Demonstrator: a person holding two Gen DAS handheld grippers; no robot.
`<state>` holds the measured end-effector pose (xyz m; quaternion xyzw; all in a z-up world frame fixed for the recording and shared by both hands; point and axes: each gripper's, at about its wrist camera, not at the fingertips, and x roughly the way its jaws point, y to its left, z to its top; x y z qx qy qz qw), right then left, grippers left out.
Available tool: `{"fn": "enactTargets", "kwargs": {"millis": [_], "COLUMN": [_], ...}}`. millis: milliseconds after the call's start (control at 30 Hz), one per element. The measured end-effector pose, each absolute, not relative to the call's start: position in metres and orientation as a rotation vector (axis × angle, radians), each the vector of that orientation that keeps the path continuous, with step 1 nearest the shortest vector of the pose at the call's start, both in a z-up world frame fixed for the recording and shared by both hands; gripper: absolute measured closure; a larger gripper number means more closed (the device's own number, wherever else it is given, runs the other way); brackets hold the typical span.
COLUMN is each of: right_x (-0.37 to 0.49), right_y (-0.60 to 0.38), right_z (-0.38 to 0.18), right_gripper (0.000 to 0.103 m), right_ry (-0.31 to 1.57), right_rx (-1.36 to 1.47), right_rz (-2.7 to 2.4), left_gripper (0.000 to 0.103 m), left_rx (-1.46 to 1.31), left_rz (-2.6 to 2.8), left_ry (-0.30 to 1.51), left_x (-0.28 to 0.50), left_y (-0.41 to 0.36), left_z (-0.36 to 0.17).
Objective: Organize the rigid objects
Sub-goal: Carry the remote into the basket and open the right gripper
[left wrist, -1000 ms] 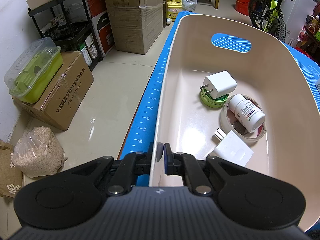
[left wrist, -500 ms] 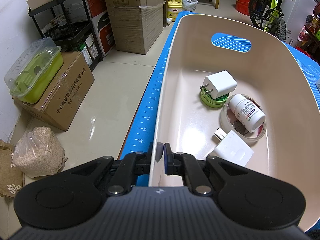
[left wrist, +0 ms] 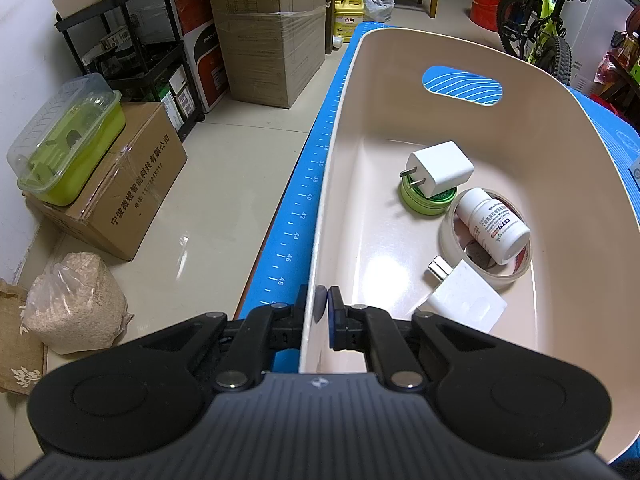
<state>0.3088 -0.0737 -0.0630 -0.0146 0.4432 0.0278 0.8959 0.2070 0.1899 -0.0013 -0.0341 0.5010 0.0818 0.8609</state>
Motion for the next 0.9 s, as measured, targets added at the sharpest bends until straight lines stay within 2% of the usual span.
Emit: {"fn": "enactTargets", "kwargs": {"millis": [200, 533, 700, 900], "right_x": [0.3, 0.278, 0.275, 0.276], "right_y": [-0.083, -0.058, -0.021, 0.034], "right_z": [-0.031, 0.06, 0.076, 0.058], "right_gripper": [0.049, 0.049, 0.049, 0.049], "right_ry": [0.827, 0.637, 0.653, 0.749], "right_rx": [-0.02, -0.034, -0.081, -0.177], "right_rz": [0.058, 0.201, 0.335, 0.461], "left_gripper": [0.093, 0.093, 0.093, 0.093], "left_rx": [-0.07, -0.066, -0.065, -0.067], "left_rz": [0.172, 0.174, 0.174, 0.173], "left_ry": [1.051, 1.055, 1.055, 1.055], "left_x": [0.207, 0.208, 0.208, 0.208], "left_y": [0.189, 0.189, 0.189, 0.188], "left_z": [-0.002, -0.002, -0.002, -0.002]}}
